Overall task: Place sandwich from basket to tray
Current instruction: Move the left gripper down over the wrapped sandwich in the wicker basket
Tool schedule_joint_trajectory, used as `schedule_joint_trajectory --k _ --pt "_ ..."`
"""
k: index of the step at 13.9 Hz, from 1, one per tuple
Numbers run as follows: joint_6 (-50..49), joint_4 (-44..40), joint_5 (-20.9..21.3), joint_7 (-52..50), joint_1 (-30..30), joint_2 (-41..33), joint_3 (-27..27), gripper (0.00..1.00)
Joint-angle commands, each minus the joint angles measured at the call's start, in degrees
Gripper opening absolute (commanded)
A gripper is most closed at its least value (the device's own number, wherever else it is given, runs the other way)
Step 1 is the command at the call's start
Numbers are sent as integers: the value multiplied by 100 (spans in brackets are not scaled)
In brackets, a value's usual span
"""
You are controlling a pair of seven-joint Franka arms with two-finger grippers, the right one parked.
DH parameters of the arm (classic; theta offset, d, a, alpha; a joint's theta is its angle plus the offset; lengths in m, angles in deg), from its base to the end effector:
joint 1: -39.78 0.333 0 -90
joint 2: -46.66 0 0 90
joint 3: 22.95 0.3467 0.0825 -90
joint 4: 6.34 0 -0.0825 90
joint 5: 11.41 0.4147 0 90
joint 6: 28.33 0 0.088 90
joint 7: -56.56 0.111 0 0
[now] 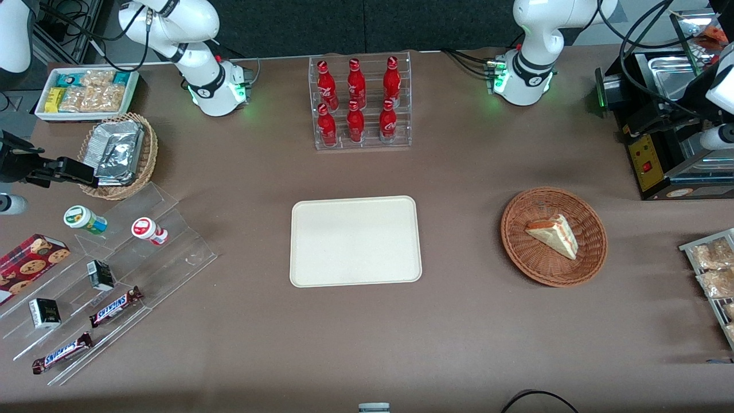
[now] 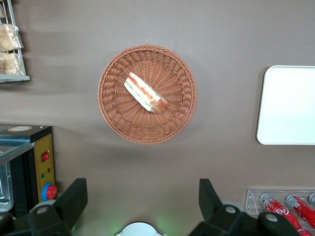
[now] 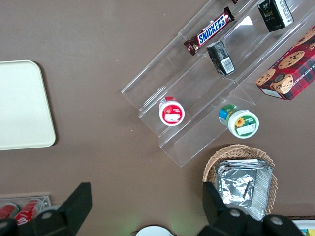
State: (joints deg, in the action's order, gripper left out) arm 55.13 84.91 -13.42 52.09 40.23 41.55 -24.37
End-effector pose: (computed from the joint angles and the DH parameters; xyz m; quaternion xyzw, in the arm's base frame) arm 0.5421 -0.0141 0.6810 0.9992 0.0290 -0.0241 0.0152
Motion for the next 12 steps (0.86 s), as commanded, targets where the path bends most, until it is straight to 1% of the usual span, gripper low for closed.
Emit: schedule_joint_trajectory --k 1,4,6,7,9,12 --pt "-155 -143 -54 147 25 115 -16 100" --pt "-94 -107 42 139 25 352 -16 100" --pt "-59 -116 235 -97 25 615 -16 100" --pt "-6 -142 271 -490 25 817 -16 100" --pt "528 -11 323 -1552 25 1099 -16 100" --pt "1283 584 324 -2976 25 1258 -16 100"
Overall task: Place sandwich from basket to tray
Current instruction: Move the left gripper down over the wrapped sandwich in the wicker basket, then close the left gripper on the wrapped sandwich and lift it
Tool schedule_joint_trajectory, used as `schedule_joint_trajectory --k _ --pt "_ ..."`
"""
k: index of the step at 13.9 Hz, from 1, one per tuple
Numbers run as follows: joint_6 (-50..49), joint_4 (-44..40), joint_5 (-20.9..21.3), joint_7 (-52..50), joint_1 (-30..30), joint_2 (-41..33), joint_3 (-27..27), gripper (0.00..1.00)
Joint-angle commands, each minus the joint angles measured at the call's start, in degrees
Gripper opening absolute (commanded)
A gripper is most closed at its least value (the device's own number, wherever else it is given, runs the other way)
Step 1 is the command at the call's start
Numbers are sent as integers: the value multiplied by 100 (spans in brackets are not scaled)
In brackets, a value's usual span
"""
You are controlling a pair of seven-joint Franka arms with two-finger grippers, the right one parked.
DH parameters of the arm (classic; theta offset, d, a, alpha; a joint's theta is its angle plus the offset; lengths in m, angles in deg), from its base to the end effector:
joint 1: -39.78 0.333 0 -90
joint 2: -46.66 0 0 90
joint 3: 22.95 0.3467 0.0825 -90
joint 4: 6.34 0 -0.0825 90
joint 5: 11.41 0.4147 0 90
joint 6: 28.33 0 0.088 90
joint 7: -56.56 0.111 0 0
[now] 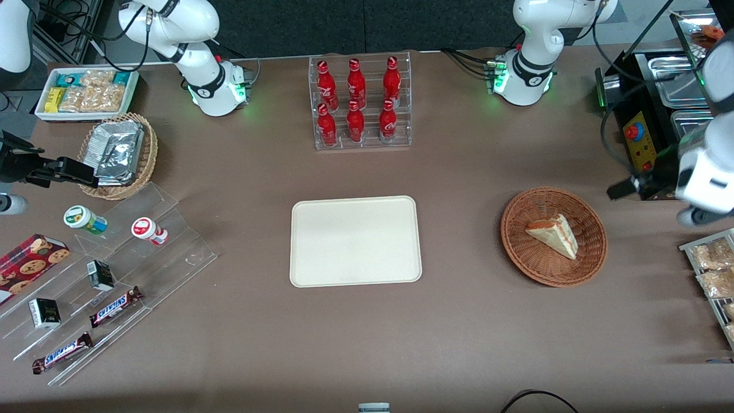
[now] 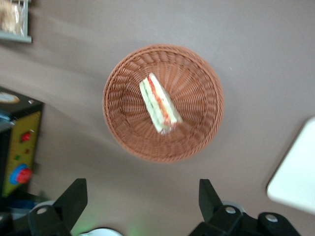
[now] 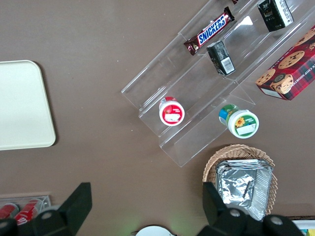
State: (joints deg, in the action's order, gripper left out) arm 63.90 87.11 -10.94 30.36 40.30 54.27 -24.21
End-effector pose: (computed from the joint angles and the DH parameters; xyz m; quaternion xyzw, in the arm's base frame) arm 0.6204 -0.0064 0.5440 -0.9726 -0.2192 0.0742 0.0205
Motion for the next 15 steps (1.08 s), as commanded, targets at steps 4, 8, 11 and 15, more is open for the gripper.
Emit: schedule_joint_trajectory --k 4,8,11,15 --pt "2154 1682 94 -2965 -8 -4 -32 100" --pt "3386 2826 85 -3496 -35 -92 -41 100" --pt "4038 3223 85 -3883 -35 -84 -41 100" --pt "4460 3452 85 -3972 -44 -5 -41 100"
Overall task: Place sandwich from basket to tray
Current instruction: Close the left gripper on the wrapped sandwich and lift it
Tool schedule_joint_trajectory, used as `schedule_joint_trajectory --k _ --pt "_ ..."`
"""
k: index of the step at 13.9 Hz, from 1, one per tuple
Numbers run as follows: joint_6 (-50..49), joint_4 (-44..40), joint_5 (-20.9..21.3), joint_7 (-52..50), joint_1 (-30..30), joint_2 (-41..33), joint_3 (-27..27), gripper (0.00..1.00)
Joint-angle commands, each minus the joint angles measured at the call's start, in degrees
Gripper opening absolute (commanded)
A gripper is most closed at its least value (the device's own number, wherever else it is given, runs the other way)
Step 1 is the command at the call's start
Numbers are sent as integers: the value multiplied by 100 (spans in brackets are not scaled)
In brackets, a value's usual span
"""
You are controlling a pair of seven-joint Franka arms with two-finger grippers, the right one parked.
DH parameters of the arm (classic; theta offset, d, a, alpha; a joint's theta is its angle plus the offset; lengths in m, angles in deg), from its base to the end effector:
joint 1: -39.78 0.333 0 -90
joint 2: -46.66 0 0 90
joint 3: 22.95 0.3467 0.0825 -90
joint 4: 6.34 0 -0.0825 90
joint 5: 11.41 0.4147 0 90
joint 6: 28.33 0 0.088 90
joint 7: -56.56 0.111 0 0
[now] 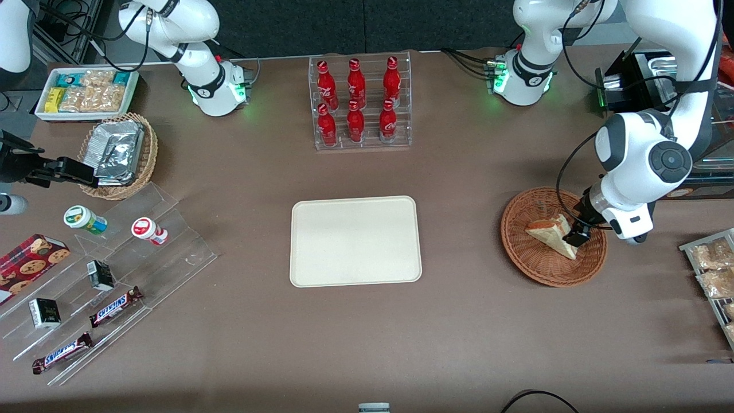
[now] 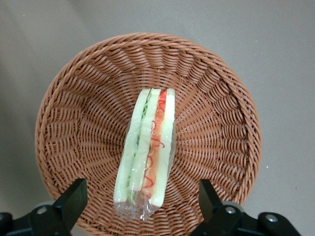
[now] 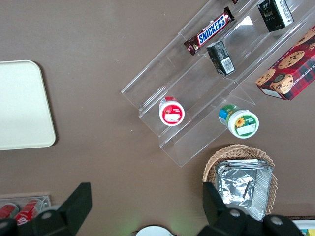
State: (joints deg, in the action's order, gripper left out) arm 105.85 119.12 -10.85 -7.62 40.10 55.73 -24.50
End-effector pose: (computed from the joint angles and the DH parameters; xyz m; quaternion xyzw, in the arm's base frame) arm 0.5768 -0.0121 0.3188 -0.8546 -0.5193 0.0018 0.0028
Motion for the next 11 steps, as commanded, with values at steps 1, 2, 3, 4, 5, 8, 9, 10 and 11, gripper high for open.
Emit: schedule_joint_trajectory --k 1,2,3,4,5,8,9,10,11 --pt "310 268 76 -173 -24 -99 -12 100" --pt "319 268 76 -173 -32 -20 -12 100" --pt "337 294 84 -173 -32 33 -12 100" --pt "476 355 76 -173 -32 60 -20 100" --pt "643 443 76 -173 -32 68 -20 100" --pt "925 505 67 -173 -41 226 -29 100" --pt "978 505 67 -182 -76 288 -29 100" --pt "987 497 67 -174 -102 358 -29 100" --pt "1048 497 67 -173 -111 411 -29 100"
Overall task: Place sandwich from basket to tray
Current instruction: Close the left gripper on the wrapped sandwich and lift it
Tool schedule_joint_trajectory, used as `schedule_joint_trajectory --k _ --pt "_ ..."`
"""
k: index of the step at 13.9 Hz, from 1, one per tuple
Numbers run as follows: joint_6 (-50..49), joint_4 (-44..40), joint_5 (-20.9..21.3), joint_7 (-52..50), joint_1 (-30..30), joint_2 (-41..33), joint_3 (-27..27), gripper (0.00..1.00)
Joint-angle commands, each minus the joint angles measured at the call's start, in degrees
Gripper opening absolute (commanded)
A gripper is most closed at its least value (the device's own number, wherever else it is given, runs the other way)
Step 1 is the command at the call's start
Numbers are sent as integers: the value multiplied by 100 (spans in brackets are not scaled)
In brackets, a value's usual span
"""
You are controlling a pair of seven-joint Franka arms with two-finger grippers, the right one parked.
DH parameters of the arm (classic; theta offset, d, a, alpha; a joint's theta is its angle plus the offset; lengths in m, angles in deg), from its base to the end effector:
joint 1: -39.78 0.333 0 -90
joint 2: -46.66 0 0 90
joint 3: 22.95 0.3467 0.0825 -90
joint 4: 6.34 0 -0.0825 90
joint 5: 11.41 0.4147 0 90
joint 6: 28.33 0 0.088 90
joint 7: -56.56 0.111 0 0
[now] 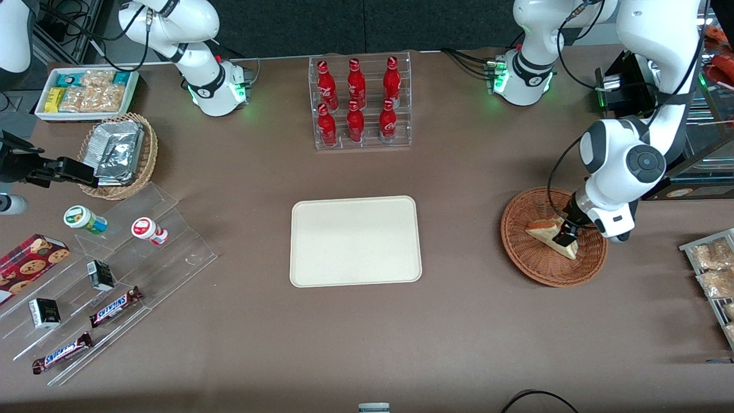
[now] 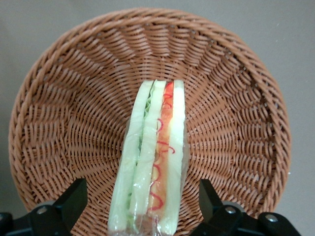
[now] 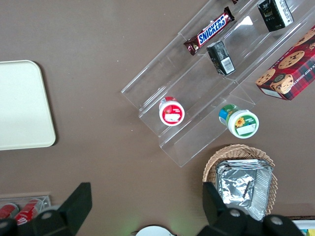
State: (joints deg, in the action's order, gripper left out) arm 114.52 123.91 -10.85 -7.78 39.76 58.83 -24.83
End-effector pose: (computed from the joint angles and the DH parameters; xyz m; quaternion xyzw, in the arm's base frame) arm 0.5606 -0.0187 0.2659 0.8570 0.5153 0.0029 0.0025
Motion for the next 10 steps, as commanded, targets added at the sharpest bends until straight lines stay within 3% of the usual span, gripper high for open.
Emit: schedule_joint_trajectory --k 1,2,4,5,6,8,10 --pt "286 27 67 -158 -78 146 3 98" --pt "313 18 67 -176 -78 224 3 83" --pt "331 18 67 -220 -87 252 3 25" --pt "331 10 75 -202 -87 243 3 5" --pt "296 -8 76 -168 -87 225 3 0" --pt "113 -52 93 -97 -104 51 -5 0" --pt "-972 -436 469 218 -227 -178 -14 0"
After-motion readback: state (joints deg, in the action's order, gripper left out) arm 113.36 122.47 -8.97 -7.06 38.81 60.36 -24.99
